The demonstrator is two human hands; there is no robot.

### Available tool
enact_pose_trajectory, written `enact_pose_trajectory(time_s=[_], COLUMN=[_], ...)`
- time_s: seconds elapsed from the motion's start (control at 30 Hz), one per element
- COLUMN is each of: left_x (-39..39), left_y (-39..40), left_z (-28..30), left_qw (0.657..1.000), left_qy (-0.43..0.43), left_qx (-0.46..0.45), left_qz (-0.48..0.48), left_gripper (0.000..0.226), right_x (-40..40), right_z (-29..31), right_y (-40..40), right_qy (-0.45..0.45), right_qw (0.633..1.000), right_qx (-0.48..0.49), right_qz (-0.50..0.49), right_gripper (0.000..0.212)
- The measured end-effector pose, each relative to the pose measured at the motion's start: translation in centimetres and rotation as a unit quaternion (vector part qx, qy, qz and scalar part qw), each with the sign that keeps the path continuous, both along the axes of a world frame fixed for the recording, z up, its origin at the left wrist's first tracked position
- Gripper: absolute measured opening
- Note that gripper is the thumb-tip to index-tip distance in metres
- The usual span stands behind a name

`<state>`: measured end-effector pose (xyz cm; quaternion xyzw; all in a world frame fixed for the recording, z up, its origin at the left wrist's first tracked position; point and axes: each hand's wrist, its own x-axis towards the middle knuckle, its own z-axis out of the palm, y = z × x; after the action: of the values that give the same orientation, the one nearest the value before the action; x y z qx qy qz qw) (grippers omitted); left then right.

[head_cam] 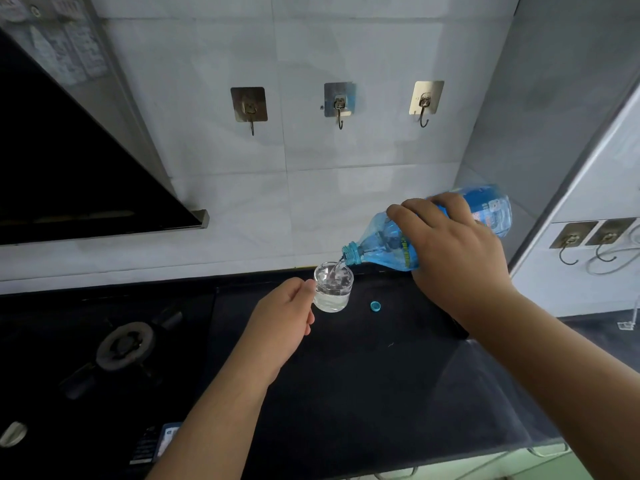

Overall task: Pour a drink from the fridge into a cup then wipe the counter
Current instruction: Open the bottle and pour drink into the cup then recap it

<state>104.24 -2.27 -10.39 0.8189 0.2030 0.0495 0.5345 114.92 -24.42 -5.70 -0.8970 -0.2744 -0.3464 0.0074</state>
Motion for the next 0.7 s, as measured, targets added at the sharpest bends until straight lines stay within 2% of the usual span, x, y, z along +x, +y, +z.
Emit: enact_pose_trajectory(time_s=[0.13,0.3,0.5,0.7], left_x=[0.4,1.4,2.9,4.5], left_y=[-0.2,-0.4,-0.2,0.4], left_z=[-0.3,-0.9,-2.2,-5.2], left_qw=[1.0,1.0,0.999,1.0], left_qy=[-0.002,-0.004,-0.007,0.007], left_qx=[-0.018,-0.024,-0.035,-0.017], left_qz=[0.003,0.004,0.006,-0.001], left_gripper=[0.041,0.04,0.036,0.035], right_x=[0.1,0.2,1.1,2.0], right_z=[-1.1,-3.2,-5.4,-9.0], right_y=[-0.1,-0.2,-1.0,-2.0], right_qy=[0.112,0.246,0.353,0.418], right_qw=[0.992,0.962,0.912,0.865], right_qx=[0.041,0.09,0.185,0.253], right_qz=[-0.048,-0.08,-0.094,-0.112], right_gripper=[0.077,0.08,0.089,0.085])
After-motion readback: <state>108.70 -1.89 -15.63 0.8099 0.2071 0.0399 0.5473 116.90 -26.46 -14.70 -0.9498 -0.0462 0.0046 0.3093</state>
